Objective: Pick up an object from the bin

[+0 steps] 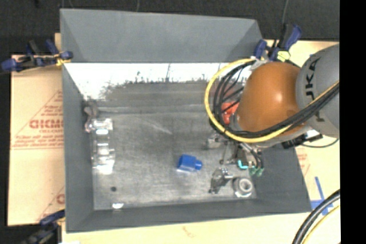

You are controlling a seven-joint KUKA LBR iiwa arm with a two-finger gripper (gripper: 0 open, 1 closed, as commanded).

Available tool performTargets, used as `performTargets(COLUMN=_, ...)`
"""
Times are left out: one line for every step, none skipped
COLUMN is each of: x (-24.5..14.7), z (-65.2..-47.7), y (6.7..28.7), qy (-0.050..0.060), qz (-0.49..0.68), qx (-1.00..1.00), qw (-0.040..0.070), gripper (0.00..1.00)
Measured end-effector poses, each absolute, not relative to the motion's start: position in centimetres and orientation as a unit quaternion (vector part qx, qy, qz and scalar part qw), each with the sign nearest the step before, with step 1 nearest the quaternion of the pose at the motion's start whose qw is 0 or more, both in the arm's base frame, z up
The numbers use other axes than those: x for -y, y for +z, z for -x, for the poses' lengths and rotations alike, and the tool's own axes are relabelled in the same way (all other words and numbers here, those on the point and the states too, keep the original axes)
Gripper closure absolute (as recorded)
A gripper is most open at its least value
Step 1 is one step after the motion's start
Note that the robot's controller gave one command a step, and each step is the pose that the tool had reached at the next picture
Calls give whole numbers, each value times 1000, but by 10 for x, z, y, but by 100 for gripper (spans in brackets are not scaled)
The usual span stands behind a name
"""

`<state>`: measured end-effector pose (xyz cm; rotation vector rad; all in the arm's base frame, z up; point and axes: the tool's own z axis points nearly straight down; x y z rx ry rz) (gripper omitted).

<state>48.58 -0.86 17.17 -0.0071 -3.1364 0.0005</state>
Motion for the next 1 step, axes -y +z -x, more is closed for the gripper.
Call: performTargets(x=-4, z=-525, y=72, qy=-1, qz=149, qx=989, qw=-3, gripper=0)
